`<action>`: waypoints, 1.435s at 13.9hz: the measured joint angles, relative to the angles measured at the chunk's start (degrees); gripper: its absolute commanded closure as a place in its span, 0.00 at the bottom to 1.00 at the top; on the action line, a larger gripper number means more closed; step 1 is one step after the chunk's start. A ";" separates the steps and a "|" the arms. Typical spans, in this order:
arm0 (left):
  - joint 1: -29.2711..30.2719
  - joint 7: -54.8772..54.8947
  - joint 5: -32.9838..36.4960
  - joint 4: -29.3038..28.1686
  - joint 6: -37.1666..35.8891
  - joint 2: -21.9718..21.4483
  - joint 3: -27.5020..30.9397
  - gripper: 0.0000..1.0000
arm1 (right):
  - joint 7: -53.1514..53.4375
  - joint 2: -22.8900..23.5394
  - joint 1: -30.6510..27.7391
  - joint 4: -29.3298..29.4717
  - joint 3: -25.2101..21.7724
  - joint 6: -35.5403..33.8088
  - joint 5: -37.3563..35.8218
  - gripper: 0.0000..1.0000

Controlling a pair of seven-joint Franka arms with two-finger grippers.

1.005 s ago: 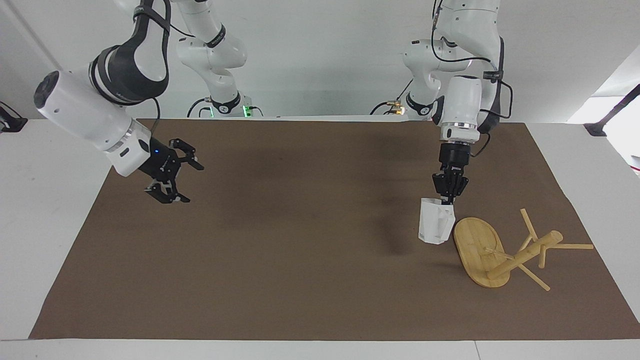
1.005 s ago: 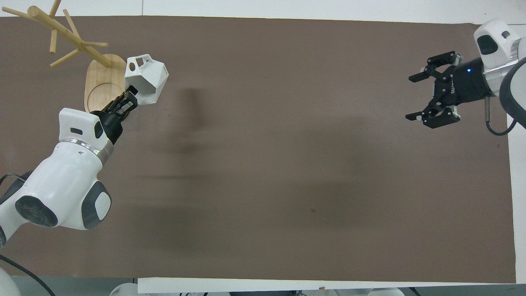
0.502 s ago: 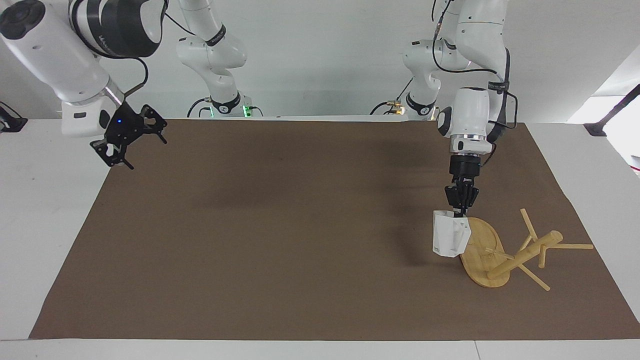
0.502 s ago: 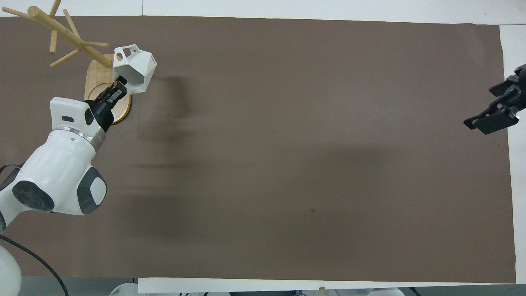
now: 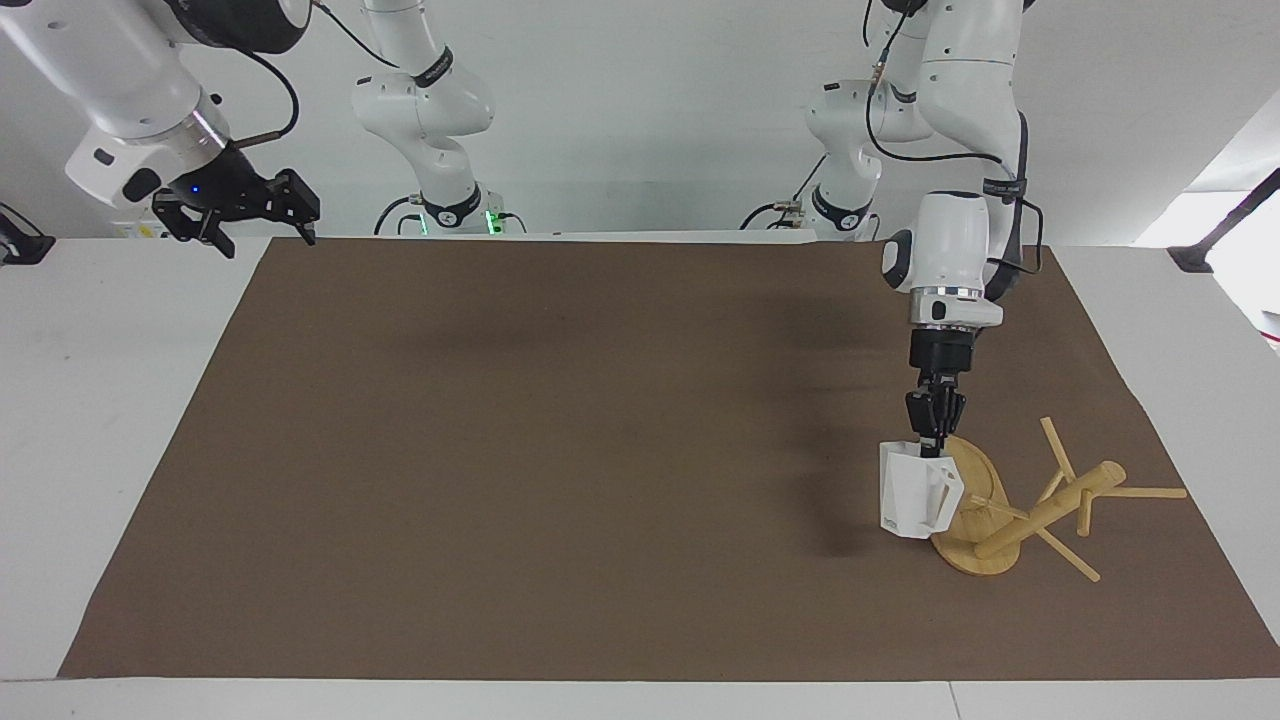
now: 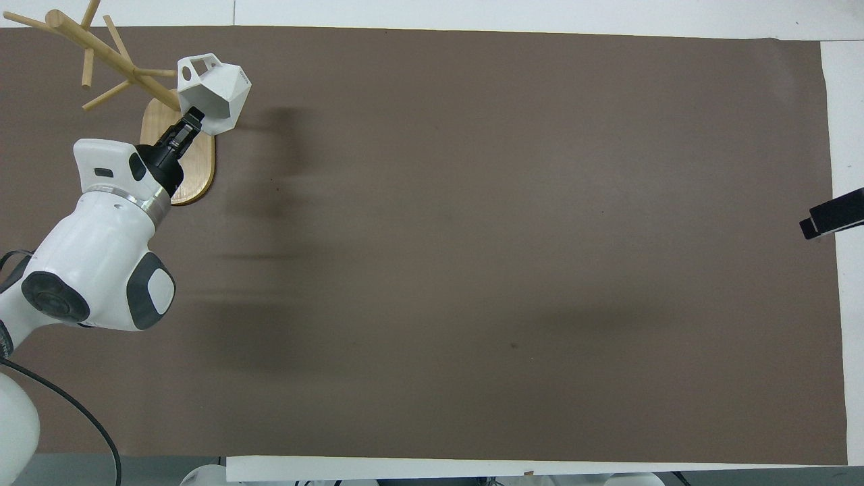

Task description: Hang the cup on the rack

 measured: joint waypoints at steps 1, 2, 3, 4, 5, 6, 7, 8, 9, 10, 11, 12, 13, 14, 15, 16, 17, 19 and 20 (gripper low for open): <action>0.20 -1.02 0.00 0.25 -0.39 0.10 0.00 1.00 | 2.38 -0.01 0.42 0.00 -0.22 -0.37 -0.01 0.00; 0.26 -2.20 0.00 0.68 -1.12 0.11 0.00 1.00 | 3.87 -0.01 1.19 0.00 -0.81 -0.66 -0.04 0.00; 0.26 -3.10 0.00 1.19 -1.81 0.11 0.00 1.00 | 4.59 -0.08 2.23 -0.09 -2.01 -0.92 -0.05 0.00; 0.26 -3.58 0.00 1.66 -2.31 0.11 0.00 1.00 | 4.71 -0.25 2.89 -0.36 -3.08 -1.02 -0.05 0.00; 0.26 -3.89 0.00 2.03 -3.03 0.11 0.00 1.00 | 4.71 -0.42 3.03 -0.63 -3.79 -1.05 -0.05 0.00; 0.31 -4.09 0.00 2.34 -3.53 0.12 0.00 1.00 | 4.71 -0.55 3.02 -0.82 -4.21 -1.07 -0.05 0.00; 0.50 -4.15 -0.01 2.46 -3.87 0.13 0.01 1.00 | 4.71 -0.62 3.02 -0.94 -4.39 -1.08 -0.05 0.00; 0.83 -4.16 -0.01 2.46 -4.13 0.17 0.00 1.00 | 4.86 -0.65 3.03 -1.01 -4.49 -1.08 -0.05 0.00; 1.06 -4.16 0.00 2.45 -4.27 0.28 0.00 1.00 | 5.28 -0.68 3.03 -1.17 -4.80 -1.08 -0.05 0.00; 1.09 -4.16 0.01 2.43 -4.38 0.52 0.00 1.00 | 5.40 -0.70 2.99 -1.34 -5.39 -1.06 -0.06 0.00; 1.09 -4.16 0.01 2.43 -4.39 0.88 -0.01 1.00 | 5.40 -0.72 2.96 -1.41 -6.20 -0.84 -0.07 0.00; 1.09 -4.16 0.03 2.43 -4.39 1.19 -0.01 1.00 | 5.40 -0.74 2.92 -1.41 -6.86 -0.63 -0.07 0.00; 1.12 -4.10 0.64 2.43 -4.39 1.40 0.00 1.00 | 5.40 -0.80 2.92 -1.41 -7.32 -0.59 -0.08 0.00; 1.44 -4.11 2.70 2.43 -4.39 1.54 -0.01 1.00 | 5.42 -0.86 2.93 -1.41 -7.80 -0.48 -0.10 0.00; 2.42 -4.17 5.75 2.40 -4.40 1.63 -0.01 1.00 | 5.42 -0.90 2.92 -1.41 -8.35 -0.45 -0.12 0.00; 3.68 -4.23 8.14 2.36 -4.41 1.70 0.00 1.00 | 5.59 -0.91 2.92 -1.41 -8.72 -0.45 -0.12 0.00; 4.73 -4.23 9.47 2.33 -4.41 1.73 -0.01 1.00 | 6.11 -0.91 2.94 -1.42 -8.76 -0.44 -0.12 0.00; 5.85 -4.22 10.42 2.33 -4.41 1.74 -0.04 1.00 | 7.13 -0.91 3.15 -1.45 -8.58 -0.37 -0.12 0.00; 6.19 -4.21 10.48 2.32 -4.42 1.74 -0.05 1.00 | 7.40 -0.91 3.26 -1.48 -8.54 -0.37 -0.12 0.00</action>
